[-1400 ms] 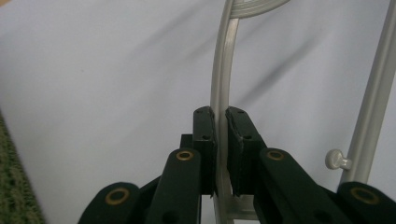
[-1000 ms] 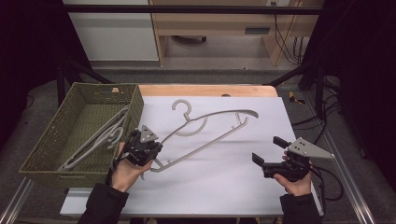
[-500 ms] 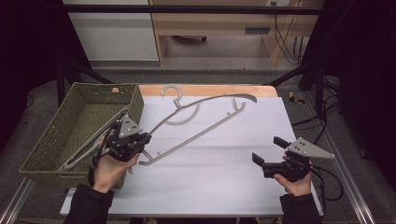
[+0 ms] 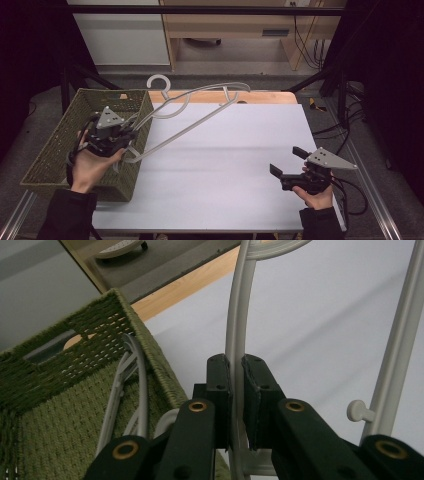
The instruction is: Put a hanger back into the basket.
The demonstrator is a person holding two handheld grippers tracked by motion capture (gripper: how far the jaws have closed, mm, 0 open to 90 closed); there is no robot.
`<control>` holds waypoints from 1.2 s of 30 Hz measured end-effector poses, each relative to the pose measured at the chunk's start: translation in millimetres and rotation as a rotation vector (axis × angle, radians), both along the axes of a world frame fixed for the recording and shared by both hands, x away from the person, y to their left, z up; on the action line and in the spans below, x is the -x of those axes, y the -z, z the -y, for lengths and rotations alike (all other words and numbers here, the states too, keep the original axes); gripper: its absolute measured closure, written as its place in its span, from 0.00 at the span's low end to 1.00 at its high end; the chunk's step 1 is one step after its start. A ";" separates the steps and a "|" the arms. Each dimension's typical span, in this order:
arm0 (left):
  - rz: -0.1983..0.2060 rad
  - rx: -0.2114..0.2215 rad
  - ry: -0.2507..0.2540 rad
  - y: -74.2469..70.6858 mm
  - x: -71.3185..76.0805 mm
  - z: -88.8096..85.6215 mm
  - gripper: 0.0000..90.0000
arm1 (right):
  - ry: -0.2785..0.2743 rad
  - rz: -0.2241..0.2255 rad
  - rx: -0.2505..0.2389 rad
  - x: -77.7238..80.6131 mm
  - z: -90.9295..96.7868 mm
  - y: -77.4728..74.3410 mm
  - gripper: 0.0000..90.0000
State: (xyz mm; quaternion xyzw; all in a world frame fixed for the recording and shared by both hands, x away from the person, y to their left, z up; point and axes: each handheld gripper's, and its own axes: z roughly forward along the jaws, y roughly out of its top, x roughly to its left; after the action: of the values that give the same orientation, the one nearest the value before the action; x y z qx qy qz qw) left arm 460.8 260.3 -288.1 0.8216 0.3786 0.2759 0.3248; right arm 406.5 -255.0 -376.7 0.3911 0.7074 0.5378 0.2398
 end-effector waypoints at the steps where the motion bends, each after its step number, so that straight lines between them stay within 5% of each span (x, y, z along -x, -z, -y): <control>1: 0.003 0.007 -0.009 -1.8 -1.1 -6.4 0.92 | 0.001 0.000 0.000 0.0 0.0 0.0 0.01; 12: 0.043 0.007 -0.123 -7.2 -11.2 -52.6 0.92 | 0.003 -0.002 0.001 -0.1 0.0 0.1 0.01; 36: 0.031 -0.053 -0.323 33.8 -19.9 -147.4 0.92 | 0.004 -0.013 0.009 -2.5 -2.1 2.5 0.01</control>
State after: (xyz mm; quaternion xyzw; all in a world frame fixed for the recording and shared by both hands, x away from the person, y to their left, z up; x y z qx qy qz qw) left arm 480.7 407.7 -321.8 0.7540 0.4931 0.3471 0.2603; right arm 408.9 -252.9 -379.2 0.3946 0.7106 0.5316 0.2380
